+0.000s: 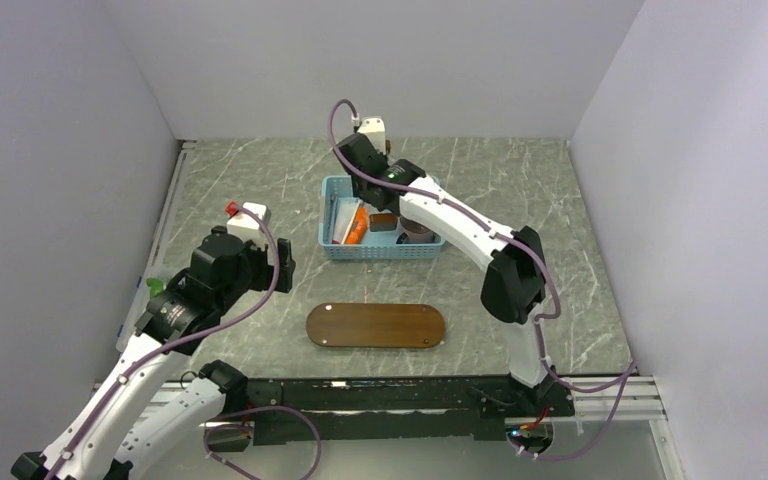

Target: Prepare toiletry sets of a toothbrush and toothpaste on the tray

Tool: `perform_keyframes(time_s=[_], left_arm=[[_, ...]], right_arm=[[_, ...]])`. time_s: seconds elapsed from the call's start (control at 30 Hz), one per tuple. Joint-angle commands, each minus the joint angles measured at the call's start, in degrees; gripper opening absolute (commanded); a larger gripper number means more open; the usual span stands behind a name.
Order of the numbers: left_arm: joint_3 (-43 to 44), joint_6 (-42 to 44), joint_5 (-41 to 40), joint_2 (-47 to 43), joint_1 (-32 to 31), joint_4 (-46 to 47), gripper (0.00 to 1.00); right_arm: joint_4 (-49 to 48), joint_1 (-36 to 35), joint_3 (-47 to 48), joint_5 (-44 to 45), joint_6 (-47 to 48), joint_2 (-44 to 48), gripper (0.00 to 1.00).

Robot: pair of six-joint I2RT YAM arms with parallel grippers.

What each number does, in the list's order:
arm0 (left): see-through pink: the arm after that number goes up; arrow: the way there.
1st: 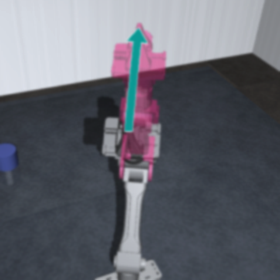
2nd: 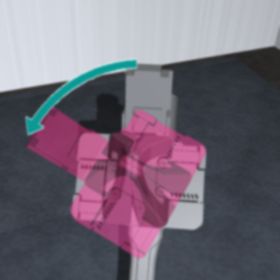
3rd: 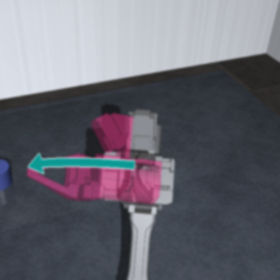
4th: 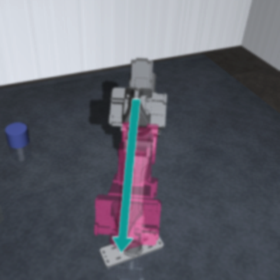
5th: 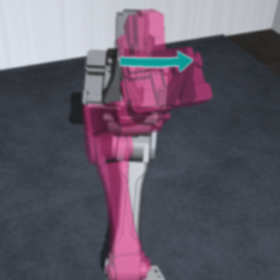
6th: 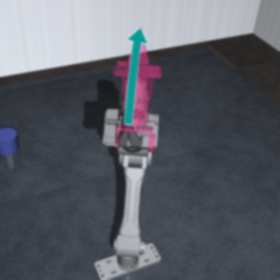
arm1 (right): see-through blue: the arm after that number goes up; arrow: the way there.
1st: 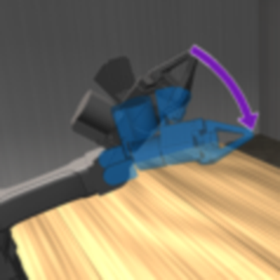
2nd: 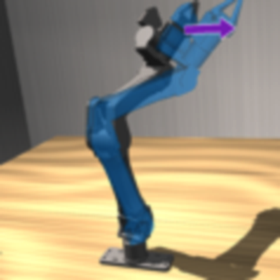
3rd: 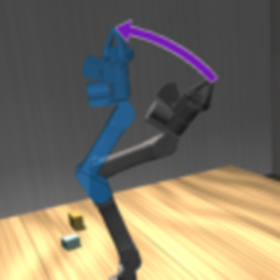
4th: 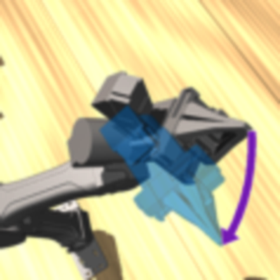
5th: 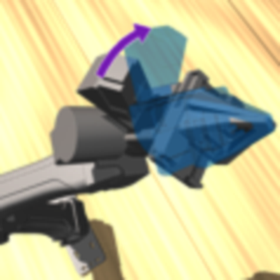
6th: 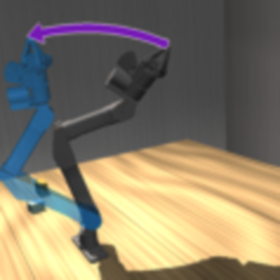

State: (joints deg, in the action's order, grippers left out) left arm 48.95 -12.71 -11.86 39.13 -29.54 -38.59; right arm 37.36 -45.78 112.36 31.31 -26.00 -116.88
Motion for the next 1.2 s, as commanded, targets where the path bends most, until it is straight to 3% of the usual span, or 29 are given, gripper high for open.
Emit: perform_keyframes(time_s=[0.0,0.6,1.17], left_arm=[[-0.03,1.02,-0.73,0.06,0.27,1.14,0.99],[0.00,0.67,-2.34,-2.53,0.27,0.80,0.99],[0.18,0.49,-2.47,-3.74,0.29,0.41,1.00]], right_arm=[[0.08,-1.13,-0.60,3.16,0.31,6.71,0.00],[3.65,-7.35,-23.46,2.73,-10.89,25.21,0.00],[6.45,-13.38,-40.16,-5.37,-15.22,41.05,0.00]])
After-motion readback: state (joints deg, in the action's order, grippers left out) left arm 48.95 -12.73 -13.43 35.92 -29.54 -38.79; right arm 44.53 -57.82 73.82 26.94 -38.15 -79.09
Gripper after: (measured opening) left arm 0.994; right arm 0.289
